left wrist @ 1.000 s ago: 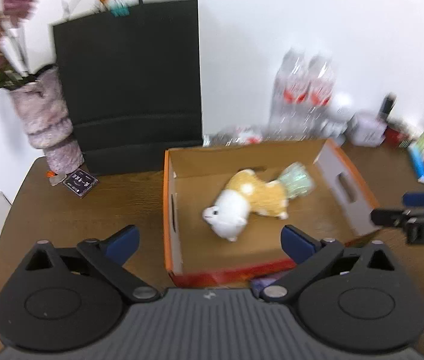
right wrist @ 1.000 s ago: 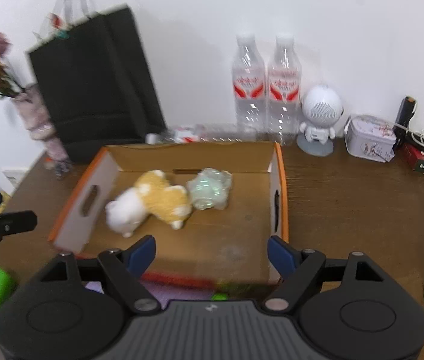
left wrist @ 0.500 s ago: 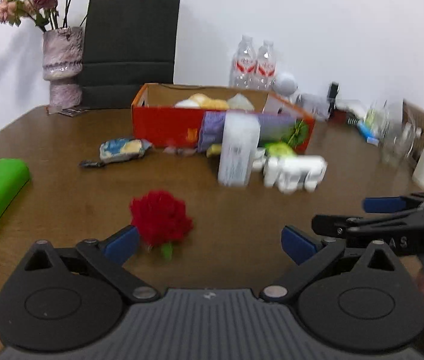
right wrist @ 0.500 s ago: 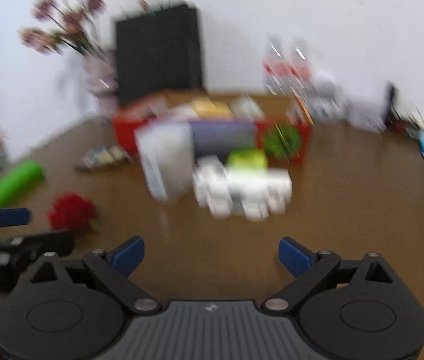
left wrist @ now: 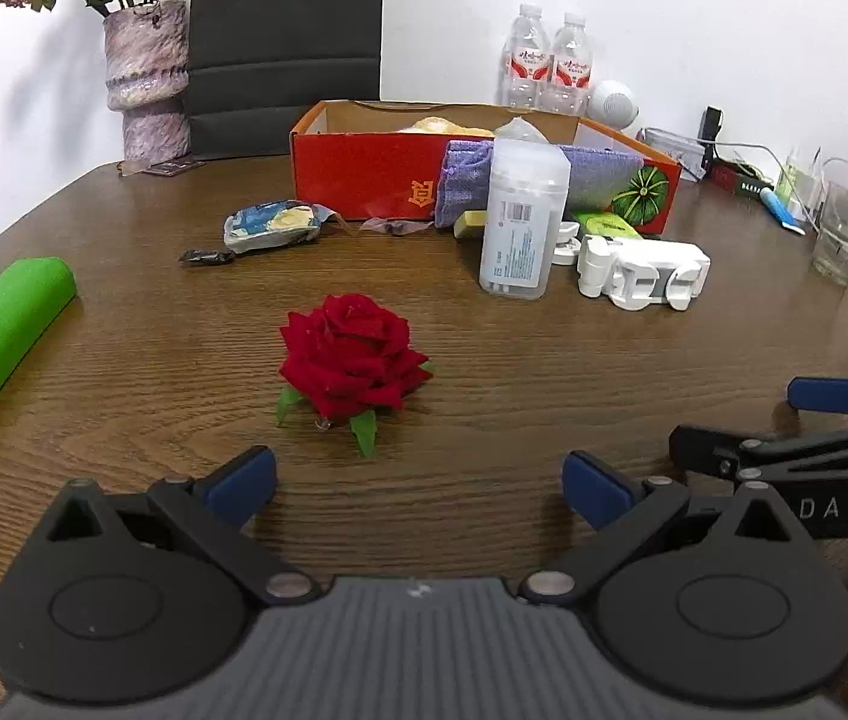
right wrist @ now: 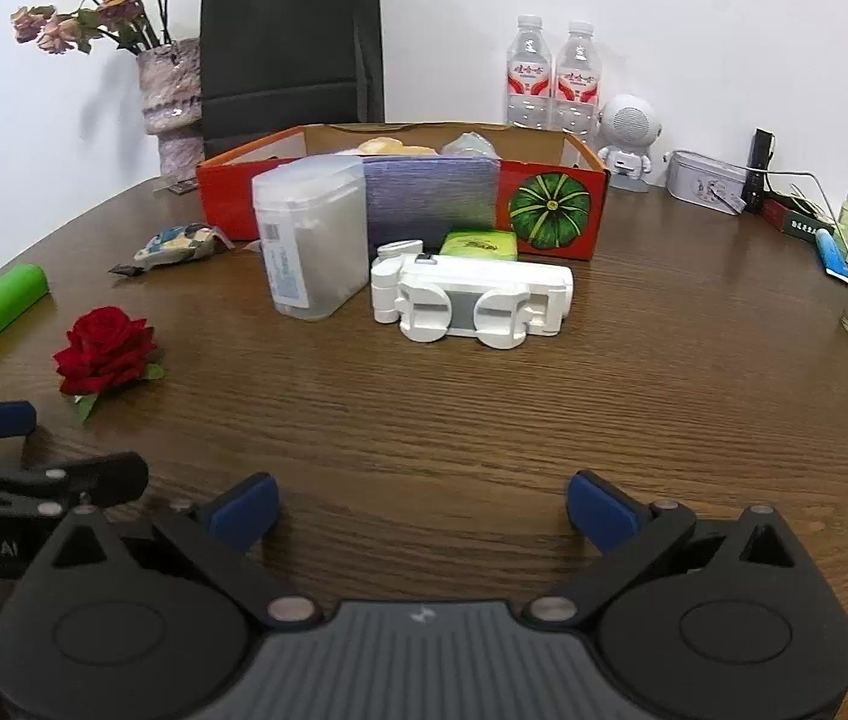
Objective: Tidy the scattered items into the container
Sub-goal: 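Reach the left gripper to the red rose and grasp it, then lift the rose with the left gripper while the right gripper grasps the white toy part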
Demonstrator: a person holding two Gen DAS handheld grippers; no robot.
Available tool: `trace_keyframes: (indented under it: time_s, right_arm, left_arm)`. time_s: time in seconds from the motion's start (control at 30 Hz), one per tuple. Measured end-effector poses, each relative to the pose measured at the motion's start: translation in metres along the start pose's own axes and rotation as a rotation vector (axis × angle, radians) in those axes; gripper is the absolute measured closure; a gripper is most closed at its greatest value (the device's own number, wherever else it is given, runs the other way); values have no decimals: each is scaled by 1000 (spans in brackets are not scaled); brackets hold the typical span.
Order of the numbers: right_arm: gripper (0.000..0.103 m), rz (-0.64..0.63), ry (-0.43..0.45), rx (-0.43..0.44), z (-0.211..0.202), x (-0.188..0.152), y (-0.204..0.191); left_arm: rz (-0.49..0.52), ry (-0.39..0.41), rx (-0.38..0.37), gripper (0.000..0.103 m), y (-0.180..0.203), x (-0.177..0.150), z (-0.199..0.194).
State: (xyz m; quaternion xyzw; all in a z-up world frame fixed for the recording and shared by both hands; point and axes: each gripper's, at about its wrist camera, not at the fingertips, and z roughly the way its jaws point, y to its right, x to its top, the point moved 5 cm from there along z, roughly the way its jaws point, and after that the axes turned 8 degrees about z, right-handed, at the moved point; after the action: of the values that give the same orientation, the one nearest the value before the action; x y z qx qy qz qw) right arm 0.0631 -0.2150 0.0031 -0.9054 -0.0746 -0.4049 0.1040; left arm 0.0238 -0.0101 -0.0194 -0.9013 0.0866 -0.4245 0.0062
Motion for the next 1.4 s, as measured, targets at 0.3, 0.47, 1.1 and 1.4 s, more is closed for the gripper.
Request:
trace_keyframes:
  time_s: [0.3, 0.47, 1.1, 1.4]
  right_arm:
    - [0, 11, 2, -12, 1, 1, 2]
    - [0, 11, 2, -11, 1, 1, 2]
    - [8, 61, 14, 19, 56, 77, 15]
    - [34, 43, 20, -34, 75, 71, 7]
  left_arm:
    - [23, -11, 16, 0, 3, 0, 1]
    - [23, -11, 16, 0, 2, 0, 1]
    - [-33, 47, -33, 33, -25, 32, 31]
    - [-130, 82, -105, 56, -37, 31, 26]
